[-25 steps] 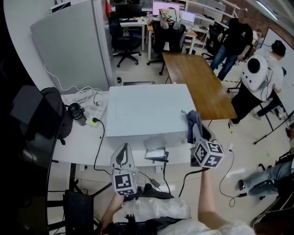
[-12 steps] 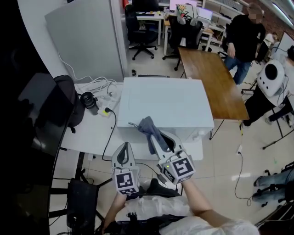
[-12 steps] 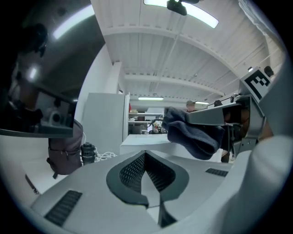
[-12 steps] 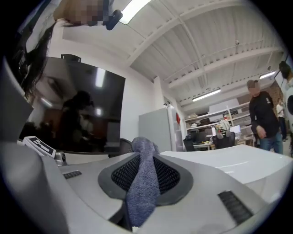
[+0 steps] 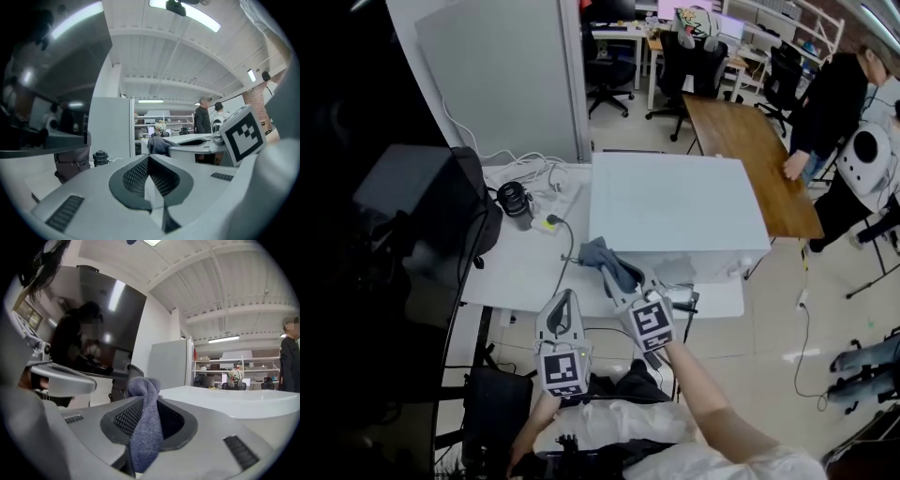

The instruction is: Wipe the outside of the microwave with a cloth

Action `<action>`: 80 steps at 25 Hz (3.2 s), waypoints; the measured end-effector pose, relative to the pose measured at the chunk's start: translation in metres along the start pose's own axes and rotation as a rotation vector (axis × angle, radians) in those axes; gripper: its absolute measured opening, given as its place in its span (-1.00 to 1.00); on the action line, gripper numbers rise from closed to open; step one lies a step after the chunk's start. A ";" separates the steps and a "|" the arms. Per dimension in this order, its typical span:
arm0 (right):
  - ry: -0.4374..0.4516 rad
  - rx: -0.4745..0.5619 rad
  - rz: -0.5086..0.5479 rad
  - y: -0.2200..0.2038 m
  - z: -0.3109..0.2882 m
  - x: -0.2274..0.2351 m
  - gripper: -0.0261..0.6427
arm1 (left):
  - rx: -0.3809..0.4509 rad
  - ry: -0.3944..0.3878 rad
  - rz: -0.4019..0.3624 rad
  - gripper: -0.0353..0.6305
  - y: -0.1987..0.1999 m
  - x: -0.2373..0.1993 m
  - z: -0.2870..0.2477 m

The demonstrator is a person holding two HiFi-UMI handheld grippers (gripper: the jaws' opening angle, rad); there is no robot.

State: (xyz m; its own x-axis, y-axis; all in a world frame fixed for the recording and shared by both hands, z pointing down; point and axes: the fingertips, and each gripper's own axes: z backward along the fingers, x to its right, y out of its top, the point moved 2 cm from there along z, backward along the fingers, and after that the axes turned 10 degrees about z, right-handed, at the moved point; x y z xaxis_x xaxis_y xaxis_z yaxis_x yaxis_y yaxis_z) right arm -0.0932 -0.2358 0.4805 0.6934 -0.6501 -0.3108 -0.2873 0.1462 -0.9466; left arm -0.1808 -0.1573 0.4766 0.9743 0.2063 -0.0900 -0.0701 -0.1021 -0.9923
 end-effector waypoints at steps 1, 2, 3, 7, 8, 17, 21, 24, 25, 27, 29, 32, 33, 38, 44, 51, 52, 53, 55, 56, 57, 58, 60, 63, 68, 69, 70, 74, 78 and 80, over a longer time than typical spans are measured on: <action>-0.010 -0.012 0.022 -0.005 0.000 0.001 -0.57 | -0.002 -0.011 0.000 -0.91 -0.001 -0.005 0.002; -0.019 -0.023 0.050 -0.008 0.001 0.002 -0.56 | -0.003 -0.022 0.002 -0.92 -0.001 -0.010 0.003; -0.032 -0.035 0.080 -0.011 0.003 0.003 -0.56 | -0.005 -0.034 0.004 -0.92 -0.003 -0.013 0.003; -0.113 -0.067 0.111 -0.019 0.019 0.021 -0.56 | -0.015 -0.072 0.026 -0.92 -0.005 -0.018 0.002; -0.135 -0.075 0.105 -0.022 0.025 0.027 -0.56 | -0.014 -0.080 0.031 -0.92 -0.004 -0.017 0.000; -0.325 -0.213 0.112 -0.071 0.116 0.110 -0.56 | 0.005 -0.123 0.019 -0.92 0.000 0.022 -0.003; -0.450 -0.267 0.073 -0.095 0.162 0.157 -0.57 | 0.003 -0.124 0.027 -0.92 -0.002 0.037 -0.008; -0.534 -0.313 0.036 -0.113 0.197 0.189 -0.57 | 0.007 -0.134 0.025 -0.92 -0.002 0.051 -0.012; -0.561 -0.317 0.027 -0.116 0.206 0.199 -0.57 | 0.008 -0.136 0.025 -0.92 -0.002 0.055 -0.012; -0.614 -0.314 0.000 -0.122 0.224 0.217 -0.57 | 0.009 -0.139 0.025 -0.92 -0.002 0.062 -0.014; -0.656 -0.303 -0.040 -0.132 0.240 0.231 -0.57 | 0.009 -0.139 0.026 -0.92 -0.003 0.068 -0.014; -0.643 -0.252 -0.060 -0.125 0.243 0.224 -0.59 | 0.009 -0.132 0.025 -0.92 -0.003 0.073 -0.015; -0.608 -0.222 -0.062 -0.117 0.237 0.211 -0.59 | 0.010 -0.128 0.026 -0.92 -0.003 0.074 -0.015; -0.283 -0.117 -0.087 -0.091 0.159 0.098 -0.60 | 0.004 -0.101 0.026 -0.92 -0.004 0.075 -0.013; 0.051 -0.141 -0.033 -0.094 0.039 -0.012 -0.60 | 0.003 -0.069 0.006 -0.92 -0.005 0.067 -0.004; 0.060 -0.218 -0.047 -0.121 0.007 -0.006 -0.59 | -0.004 0.021 0.006 -0.92 -0.007 0.041 0.009; 0.046 -0.218 -0.042 -0.123 0.015 0.001 -0.59 | -0.004 0.027 0.007 -0.92 -0.007 0.039 0.010; 0.026 -0.220 -0.041 -0.126 0.024 0.011 -0.59 | -0.005 0.031 0.009 -0.92 -0.007 0.038 0.009; -0.029 -0.233 -0.052 -0.135 0.048 0.035 -0.59 | -0.007 0.028 0.010 -0.92 -0.007 0.039 0.007; -0.061 -0.247 -0.056 -0.141 0.062 0.048 -0.59 | -0.006 0.022 0.011 -0.92 -0.007 0.042 0.006; -0.095 -0.263 -0.055 -0.148 0.077 0.063 -0.59 | -0.006 0.014 0.012 -0.92 -0.007 0.045 0.004; -0.129 -0.280 -0.054 -0.154 0.092 0.078 -0.59 | -0.007 0.004 0.013 -0.92 -0.007 0.049 0.002; -0.202 -0.313 -0.054 -0.166 0.122 0.108 -0.59 | -0.009 -0.017 0.011 -0.92 -0.008 0.056 -0.002; -0.318 -0.361 -0.062 -0.180 0.165 0.151 -0.59 | -0.011 -0.052 0.008 -0.92 -0.009 0.068 -0.008; -0.482 -0.422 -0.112 -0.213 0.224 0.202 -0.59 | -0.006 -0.082 -0.003 -0.92 -0.007 0.077 -0.013; -0.491 -0.421 -0.121 -0.217 0.228 0.205 -0.59 | -0.005 -0.081 -0.004 -0.91 -0.007 0.077 -0.014; -0.495 -0.418 -0.124 -0.218 0.230 0.206 -0.59 | -0.005 -0.079 -0.005 -0.92 -0.007 0.077 -0.014; -0.457 -0.351 -0.166 -0.202 0.212 0.176 -0.61 | -0.007 -0.067 -0.007 -0.92 -0.008 0.078 -0.016; -0.238 -0.278 -0.152 -0.171 0.152 0.094 -0.61 | -0.010 -0.058 -0.005 -0.92 -0.008 0.079 -0.019; -0.110 -0.269 -0.127 -0.164 0.113 0.052 -0.61 | -0.011 -0.053 -0.006 -0.92 -0.009 0.079 -0.019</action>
State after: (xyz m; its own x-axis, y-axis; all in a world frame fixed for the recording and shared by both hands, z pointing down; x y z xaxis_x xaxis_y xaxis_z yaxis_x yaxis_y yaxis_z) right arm 0.0644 -0.2095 0.6096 0.7980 -0.5637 -0.2133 -0.3485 -0.1428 -0.9264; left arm -0.0990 -0.1582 0.4800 0.9621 0.2579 -0.0891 -0.0620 -0.1116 -0.9918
